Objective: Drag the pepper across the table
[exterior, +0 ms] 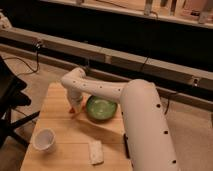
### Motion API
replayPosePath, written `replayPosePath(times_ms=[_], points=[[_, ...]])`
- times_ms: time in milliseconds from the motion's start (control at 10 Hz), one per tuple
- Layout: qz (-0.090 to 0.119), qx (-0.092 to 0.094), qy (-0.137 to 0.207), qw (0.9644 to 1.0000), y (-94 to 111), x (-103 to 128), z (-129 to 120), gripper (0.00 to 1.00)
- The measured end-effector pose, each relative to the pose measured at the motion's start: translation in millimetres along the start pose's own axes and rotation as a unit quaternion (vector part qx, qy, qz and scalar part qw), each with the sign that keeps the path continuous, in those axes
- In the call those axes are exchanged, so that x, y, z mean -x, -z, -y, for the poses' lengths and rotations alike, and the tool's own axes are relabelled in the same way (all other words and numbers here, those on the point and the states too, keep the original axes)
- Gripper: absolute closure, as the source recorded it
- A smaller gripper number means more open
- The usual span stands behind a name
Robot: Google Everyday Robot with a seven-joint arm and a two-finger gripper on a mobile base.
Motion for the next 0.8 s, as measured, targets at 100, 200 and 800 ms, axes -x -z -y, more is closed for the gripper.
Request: replayPosePath(times_ms=[100,200,800], points=[[0.001,0.0,0.0,1.0,0.5,0.5,0.7,1.0],[0.003,-0.001,-0.002,1.0,1.0,-0.5,-0.3,1.0],[0.01,-0.004,0.0,0.9999,1.9,-3.7,0.7,1.0]])
